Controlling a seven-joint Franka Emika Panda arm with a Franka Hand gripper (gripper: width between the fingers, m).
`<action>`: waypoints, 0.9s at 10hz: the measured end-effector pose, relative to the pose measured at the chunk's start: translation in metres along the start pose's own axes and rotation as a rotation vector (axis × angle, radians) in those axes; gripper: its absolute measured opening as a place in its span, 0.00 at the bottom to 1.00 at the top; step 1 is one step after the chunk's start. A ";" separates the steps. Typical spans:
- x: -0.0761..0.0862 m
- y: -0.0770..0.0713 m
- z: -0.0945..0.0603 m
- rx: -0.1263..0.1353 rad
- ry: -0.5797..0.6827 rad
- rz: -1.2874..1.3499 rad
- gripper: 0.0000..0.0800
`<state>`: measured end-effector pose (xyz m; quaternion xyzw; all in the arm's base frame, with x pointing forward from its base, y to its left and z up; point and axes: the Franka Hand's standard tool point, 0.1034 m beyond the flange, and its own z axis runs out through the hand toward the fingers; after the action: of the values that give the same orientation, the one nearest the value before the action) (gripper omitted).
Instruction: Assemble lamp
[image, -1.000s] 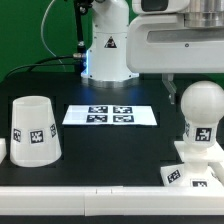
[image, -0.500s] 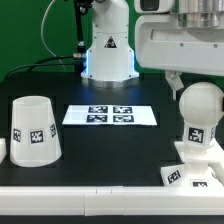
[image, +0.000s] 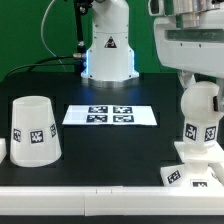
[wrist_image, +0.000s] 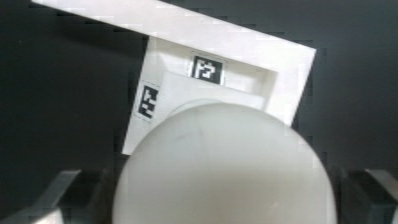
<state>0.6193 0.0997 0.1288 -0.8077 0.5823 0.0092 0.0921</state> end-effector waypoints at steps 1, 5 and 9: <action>0.000 0.000 0.000 -0.003 -0.001 -0.009 0.85; -0.003 0.004 -0.003 -0.103 -0.030 -0.640 0.87; -0.001 0.004 -0.005 -0.102 -0.024 -0.899 0.87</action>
Offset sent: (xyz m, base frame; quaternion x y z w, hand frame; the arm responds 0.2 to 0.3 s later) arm 0.0053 -0.0037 -0.0012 -0.0760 0.0095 -0.4844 0.8715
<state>0.6148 0.0982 0.1335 -0.9837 0.1714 0.0063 0.0536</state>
